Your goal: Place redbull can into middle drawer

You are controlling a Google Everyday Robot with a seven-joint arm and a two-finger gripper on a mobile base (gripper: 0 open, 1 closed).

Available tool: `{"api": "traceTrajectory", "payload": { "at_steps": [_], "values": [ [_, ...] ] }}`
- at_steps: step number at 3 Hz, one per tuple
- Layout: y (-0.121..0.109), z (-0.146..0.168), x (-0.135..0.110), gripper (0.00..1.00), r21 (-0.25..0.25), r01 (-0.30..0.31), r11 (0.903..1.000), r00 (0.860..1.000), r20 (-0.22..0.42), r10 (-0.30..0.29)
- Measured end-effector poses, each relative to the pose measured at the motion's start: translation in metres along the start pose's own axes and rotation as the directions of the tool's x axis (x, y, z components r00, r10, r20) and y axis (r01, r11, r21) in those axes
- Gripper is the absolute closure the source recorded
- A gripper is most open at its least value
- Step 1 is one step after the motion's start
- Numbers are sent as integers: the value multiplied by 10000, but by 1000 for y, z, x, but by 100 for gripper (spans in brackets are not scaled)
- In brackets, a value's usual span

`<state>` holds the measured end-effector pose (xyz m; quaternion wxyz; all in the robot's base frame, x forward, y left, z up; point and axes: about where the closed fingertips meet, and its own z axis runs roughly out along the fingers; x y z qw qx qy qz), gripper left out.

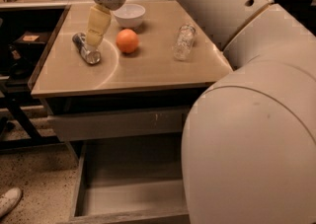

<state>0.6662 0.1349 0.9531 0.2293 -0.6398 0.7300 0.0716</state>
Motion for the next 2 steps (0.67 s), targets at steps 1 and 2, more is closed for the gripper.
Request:
{"api": "traceTrajectory", "payload": {
  "at_steps": [1,2],
  "values": [
    [-1,12,-8,0,-194,16,9998,9998,177,-13],
    [-7,43,-34,0,-761,48,9971,9974,720,7]
  ]
}}
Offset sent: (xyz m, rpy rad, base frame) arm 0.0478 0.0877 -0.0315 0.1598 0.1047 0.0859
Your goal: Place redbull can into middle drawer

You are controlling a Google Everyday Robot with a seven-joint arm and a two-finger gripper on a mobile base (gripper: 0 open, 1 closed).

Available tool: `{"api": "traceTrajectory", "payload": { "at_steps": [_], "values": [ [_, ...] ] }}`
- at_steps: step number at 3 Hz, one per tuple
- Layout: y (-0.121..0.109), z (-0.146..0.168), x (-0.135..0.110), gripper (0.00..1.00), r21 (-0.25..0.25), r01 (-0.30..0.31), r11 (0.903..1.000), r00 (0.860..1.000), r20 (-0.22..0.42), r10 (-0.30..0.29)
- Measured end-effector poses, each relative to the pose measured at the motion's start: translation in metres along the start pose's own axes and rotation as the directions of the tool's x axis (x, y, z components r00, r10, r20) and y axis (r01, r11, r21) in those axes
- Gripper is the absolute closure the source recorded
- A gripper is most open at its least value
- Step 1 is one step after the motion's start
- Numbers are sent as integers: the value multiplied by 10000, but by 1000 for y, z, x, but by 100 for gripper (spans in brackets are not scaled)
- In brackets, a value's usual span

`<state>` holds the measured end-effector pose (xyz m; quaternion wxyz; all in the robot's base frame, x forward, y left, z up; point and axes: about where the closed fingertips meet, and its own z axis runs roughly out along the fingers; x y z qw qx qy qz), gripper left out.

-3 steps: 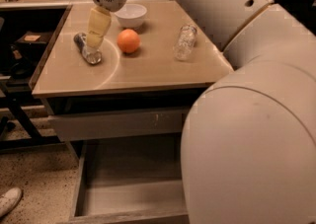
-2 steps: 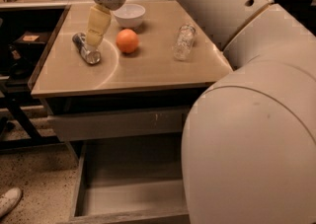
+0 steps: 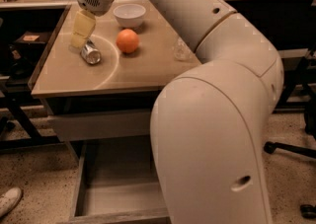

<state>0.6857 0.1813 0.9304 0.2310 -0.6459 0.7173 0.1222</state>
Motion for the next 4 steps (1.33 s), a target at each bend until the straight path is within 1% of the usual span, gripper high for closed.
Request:
{"api": "traceTrajectory", "payload": {
  "at_steps": [1,2,3,4],
  "values": [
    [-9,31,-15,0,-573,-140,9983,9994,308,157],
    [-13,33,-17,0,-552,-169,9983,9990,403,192],
    [-12,49,-21,0,-775,-259,9967,9991,303,284],
    [-16,79,-26,0,-1195,-626,9909,9977,171,651]
  ]
}}
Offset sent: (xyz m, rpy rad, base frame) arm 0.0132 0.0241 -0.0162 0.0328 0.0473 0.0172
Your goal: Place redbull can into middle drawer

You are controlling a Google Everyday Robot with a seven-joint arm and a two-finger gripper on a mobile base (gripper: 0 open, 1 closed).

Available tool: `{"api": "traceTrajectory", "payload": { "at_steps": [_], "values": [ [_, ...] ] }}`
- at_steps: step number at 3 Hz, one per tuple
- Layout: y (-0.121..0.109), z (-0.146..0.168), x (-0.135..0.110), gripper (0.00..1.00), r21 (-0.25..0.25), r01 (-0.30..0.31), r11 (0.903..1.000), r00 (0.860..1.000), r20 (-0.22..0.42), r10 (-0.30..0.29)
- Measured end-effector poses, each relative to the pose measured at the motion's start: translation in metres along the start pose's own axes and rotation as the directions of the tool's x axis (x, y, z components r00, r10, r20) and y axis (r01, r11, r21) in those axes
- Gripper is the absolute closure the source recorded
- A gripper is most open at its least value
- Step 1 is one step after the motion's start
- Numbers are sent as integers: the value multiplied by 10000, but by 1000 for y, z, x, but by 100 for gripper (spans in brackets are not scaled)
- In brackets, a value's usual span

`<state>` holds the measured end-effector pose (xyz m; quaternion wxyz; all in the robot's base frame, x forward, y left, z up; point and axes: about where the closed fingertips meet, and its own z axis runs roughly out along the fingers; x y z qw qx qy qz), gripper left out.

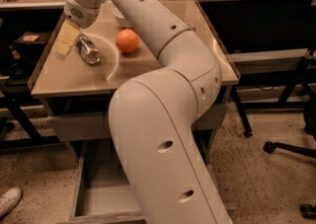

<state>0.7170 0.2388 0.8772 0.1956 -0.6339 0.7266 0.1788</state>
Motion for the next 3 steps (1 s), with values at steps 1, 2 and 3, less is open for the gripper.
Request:
{"api": "traceTrajectory", "payload": {
  "at_steps": [1,2,3],
  "values": [
    [-9,17,2,0,-170,-383,9991,9990,-229,379],
    [-22,21,13,0,-77,-800,9968,9955,-508,795],
    [-39,6,35,0,378,-1399,9894,9869,-761,1425]
  ]
}}
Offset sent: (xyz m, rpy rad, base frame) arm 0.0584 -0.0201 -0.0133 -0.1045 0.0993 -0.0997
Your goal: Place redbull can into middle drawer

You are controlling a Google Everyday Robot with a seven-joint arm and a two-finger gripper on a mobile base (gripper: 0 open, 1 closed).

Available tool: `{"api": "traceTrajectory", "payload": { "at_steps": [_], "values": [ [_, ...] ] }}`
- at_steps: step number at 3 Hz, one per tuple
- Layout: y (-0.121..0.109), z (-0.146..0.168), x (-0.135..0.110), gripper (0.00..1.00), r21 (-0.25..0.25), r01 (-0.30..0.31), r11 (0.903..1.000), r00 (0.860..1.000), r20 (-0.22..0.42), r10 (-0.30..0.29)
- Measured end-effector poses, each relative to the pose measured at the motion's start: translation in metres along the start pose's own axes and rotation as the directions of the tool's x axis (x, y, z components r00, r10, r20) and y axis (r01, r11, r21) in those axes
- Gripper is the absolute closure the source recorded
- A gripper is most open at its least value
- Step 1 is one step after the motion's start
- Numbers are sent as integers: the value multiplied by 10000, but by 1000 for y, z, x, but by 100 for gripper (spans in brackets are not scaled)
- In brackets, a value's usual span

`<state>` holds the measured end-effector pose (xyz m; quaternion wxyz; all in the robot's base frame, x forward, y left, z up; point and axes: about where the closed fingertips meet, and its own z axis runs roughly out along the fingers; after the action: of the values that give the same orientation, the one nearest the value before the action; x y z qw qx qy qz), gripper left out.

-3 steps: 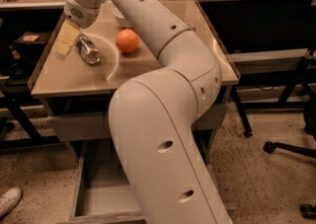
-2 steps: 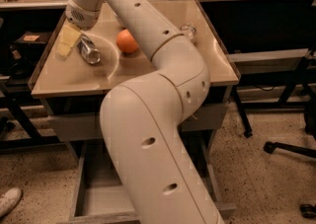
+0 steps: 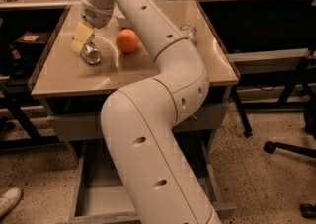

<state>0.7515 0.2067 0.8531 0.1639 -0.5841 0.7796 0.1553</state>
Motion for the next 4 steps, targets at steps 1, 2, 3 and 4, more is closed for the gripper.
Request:
{"api": "traceTrajectory", "payload": {
  "at_steps": [1,2,3,4],
  "values": [
    [-11,1,8,0,95,-355,9993,9993,79,354],
    [-14,6,1,0,192,-335,9993,9991,271,330],
    [-9,20,-7,0,142,-276,9995,9996,93,274],
    [1,29,-17,0,-83,-106,9999,9999,84,107]
  ]
}}
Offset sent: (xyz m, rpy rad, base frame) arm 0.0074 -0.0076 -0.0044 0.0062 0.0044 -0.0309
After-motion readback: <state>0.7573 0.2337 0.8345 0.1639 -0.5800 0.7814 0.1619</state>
